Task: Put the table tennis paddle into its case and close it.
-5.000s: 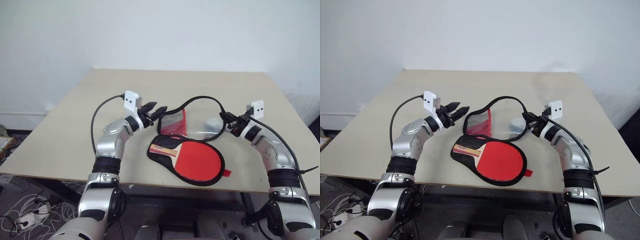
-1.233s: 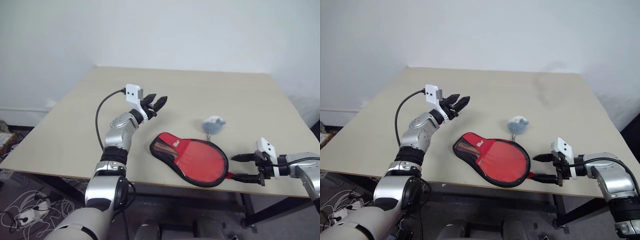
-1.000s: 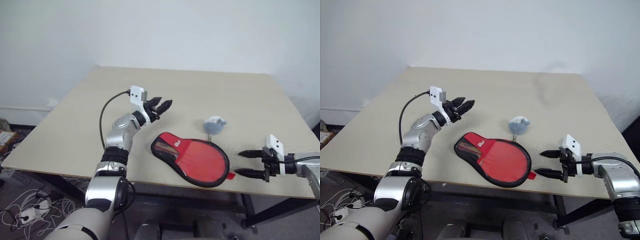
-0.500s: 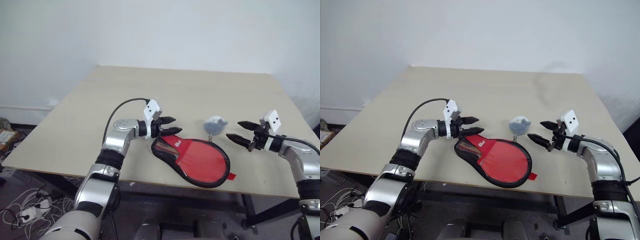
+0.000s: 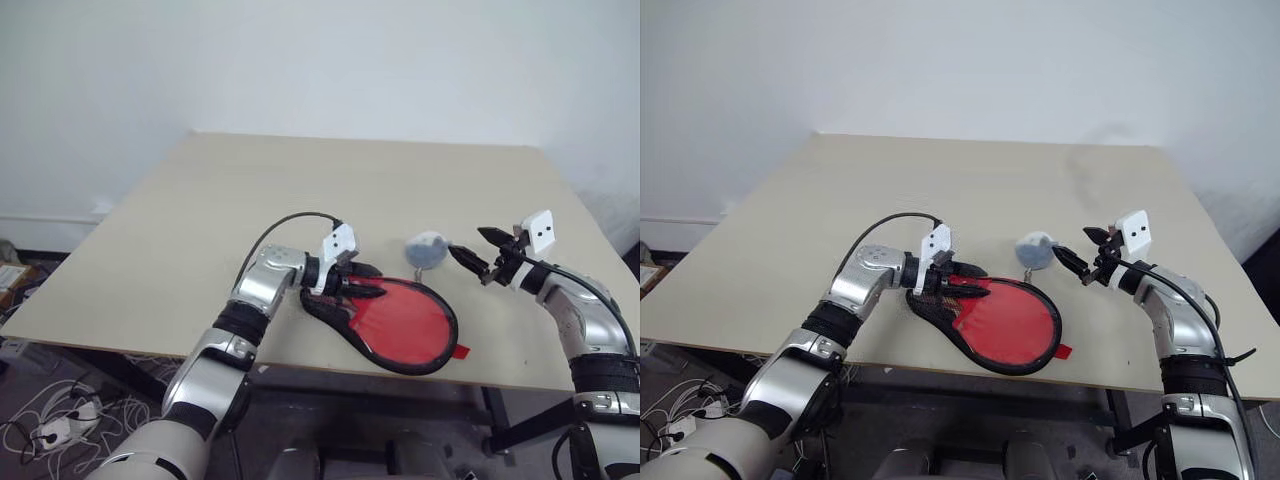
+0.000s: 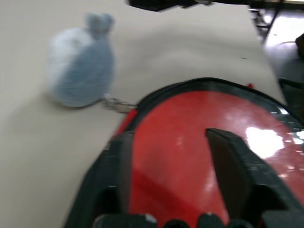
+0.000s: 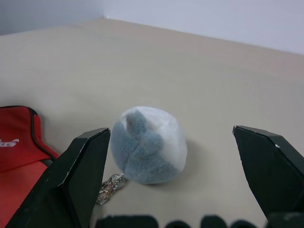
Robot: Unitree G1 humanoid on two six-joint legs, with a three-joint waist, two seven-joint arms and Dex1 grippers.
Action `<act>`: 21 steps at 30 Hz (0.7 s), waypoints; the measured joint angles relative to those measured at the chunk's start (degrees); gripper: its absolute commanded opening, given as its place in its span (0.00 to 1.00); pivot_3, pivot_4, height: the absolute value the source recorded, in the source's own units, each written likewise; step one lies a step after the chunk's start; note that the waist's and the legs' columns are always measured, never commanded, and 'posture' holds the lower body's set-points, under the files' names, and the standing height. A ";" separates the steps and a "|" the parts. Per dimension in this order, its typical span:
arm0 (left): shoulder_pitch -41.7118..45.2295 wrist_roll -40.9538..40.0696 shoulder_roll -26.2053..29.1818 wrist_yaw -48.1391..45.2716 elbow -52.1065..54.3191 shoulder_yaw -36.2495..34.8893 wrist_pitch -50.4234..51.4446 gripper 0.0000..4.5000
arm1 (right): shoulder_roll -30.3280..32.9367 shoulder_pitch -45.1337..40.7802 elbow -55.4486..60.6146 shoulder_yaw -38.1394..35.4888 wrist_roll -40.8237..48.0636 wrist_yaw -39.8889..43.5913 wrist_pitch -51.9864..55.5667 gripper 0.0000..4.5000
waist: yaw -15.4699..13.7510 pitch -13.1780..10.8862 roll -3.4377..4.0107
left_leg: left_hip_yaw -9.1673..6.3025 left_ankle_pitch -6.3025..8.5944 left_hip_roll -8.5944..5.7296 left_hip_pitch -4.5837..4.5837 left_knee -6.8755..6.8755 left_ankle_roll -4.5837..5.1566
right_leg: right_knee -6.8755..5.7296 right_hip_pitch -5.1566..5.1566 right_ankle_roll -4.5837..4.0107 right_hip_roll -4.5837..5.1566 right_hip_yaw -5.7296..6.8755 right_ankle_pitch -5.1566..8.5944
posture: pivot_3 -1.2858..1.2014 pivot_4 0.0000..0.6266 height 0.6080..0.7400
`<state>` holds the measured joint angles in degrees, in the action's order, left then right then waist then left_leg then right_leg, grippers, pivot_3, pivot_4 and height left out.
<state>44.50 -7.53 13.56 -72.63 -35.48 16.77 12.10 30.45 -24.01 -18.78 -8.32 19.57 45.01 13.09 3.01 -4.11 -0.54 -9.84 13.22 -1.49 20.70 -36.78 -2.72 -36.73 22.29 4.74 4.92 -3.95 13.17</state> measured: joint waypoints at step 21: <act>3.34 5.15 -5.07 -0.60 -7.50 3.39 -2.07 0.02 | -2.59 3.25 9.17 -0.93 1.24 -6.35 3.72 1.00 | -0.09 0.00 0.03 | 0.00 0.00 0.00 0.02 0.02 0.01 | 0.01 0.02 0.00 0.00 -0.01 0.00 | 0.52 0.00 1.00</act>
<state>47.84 -2.38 8.49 -73.23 -42.97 20.17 10.03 27.86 -20.77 -9.61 -9.25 20.81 38.67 16.81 2.92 -4.11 -0.52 -9.84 13.22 -1.49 20.72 -36.76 -2.71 -36.71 22.31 4.74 4.92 -3.96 13.17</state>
